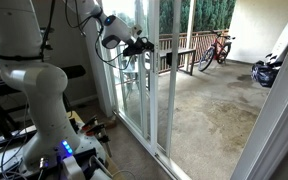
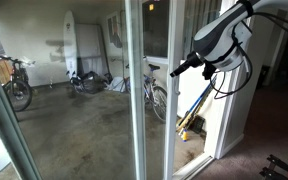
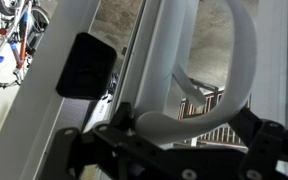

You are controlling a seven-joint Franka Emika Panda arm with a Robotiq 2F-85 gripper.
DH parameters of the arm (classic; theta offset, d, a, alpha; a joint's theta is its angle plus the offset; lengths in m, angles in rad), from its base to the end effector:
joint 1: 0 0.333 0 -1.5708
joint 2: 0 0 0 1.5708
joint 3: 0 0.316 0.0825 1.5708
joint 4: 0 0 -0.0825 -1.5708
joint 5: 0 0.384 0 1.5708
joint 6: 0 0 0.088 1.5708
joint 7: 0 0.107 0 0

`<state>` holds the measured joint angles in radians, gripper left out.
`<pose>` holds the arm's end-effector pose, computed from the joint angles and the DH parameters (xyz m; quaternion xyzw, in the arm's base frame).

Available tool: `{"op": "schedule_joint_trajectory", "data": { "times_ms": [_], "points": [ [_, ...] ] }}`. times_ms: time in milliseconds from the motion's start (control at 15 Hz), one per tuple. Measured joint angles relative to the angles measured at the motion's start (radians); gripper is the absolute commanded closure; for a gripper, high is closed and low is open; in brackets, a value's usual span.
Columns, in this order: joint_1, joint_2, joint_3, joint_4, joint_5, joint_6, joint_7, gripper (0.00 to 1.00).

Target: Slide the glass door to the left.

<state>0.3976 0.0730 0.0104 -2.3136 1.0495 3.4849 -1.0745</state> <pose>0.5186 0.1118 0.4077 0.8757 0.1365 0.4603 0.0507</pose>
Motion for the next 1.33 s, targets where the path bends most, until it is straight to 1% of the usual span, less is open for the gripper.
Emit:
{"op": "schedule_joint_trajectory", "data": {
  "times_ms": [267,400,600,800,1067,1333],
  "points": [
    [0.059,0.028,-0.004,0.038,0.018,0.002,0.007,0.0],
    [0.105,0.048,-0.019,0.071,0.078,0.008,-0.031,0.0],
    [0.197,0.076,-0.075,0.123,0.177,0.012,-0.105,0.0],
    [0.281,0.103,-0.129,0.166,0.244,0.015,-0.144,0.0],
    [0.361,0.139,-0.175,0.217,0.295,0.018,-0.162,0.0],
    [0.437,0.147,-0.246,0.222,0.324,0.03,-0.179,0.0]
  ]
}}
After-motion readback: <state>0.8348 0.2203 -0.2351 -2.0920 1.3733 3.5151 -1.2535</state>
